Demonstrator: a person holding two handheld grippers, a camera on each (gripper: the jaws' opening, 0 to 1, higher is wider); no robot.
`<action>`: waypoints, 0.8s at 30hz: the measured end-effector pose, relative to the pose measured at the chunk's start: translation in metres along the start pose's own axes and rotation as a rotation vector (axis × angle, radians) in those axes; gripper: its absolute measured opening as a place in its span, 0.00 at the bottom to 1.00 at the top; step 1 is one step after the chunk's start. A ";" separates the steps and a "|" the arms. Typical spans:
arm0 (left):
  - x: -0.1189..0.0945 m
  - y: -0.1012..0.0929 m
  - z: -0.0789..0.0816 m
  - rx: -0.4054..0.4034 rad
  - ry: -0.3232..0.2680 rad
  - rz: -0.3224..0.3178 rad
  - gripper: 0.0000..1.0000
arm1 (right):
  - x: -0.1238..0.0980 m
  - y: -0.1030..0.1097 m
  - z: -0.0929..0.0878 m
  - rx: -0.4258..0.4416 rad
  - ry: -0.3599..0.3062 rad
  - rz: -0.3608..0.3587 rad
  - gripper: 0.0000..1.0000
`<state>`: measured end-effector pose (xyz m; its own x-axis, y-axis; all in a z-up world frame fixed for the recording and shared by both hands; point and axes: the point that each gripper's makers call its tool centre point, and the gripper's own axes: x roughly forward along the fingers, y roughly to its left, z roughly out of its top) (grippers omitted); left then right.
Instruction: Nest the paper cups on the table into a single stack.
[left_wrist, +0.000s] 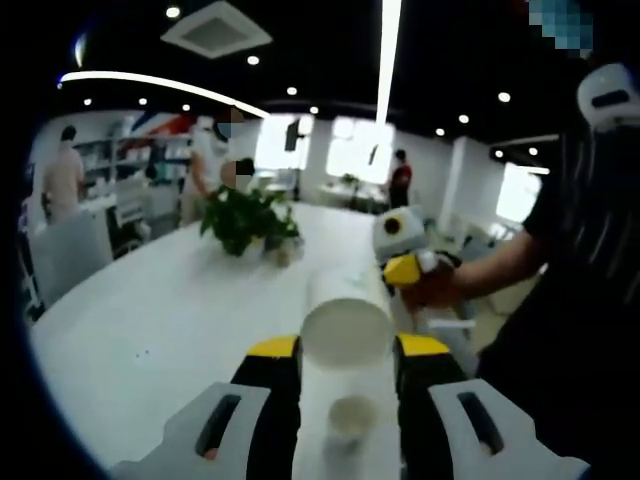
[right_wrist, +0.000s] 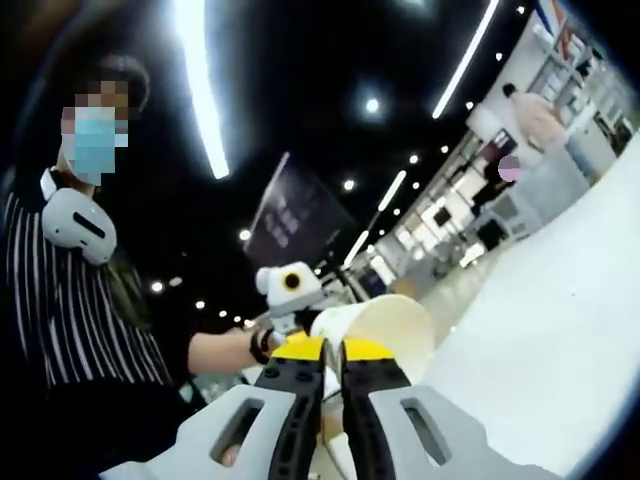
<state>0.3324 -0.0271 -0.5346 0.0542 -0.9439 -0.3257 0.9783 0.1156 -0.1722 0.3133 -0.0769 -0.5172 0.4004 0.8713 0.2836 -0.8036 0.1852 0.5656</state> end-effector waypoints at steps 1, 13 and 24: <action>0.000 -0.001 -0.001 0.008 0.003 0.001 0.35 | 0.000 0.000 0.000 0.002 0.004 0.004 0.01; -0.007 -0.006 -0.011 0.016 -0.005 -0.007 0.35 | 0.008 0.014 -0.004 0.000 0.081 0.050 0.00; -0.008 -0.007 -0.023 0.036 0.011 0.020 0.35 | 0.013 0.016 -0.011 -0.055 0.209 0.003 0.00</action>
<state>0.3209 -0.0135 -0.5520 0.0722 -0.9381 -0.3387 0.9836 0.1232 -0.1316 0.3008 -0.0571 -0.5130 0.3026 0.9461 0.1155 -0.8298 0.2019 0.5203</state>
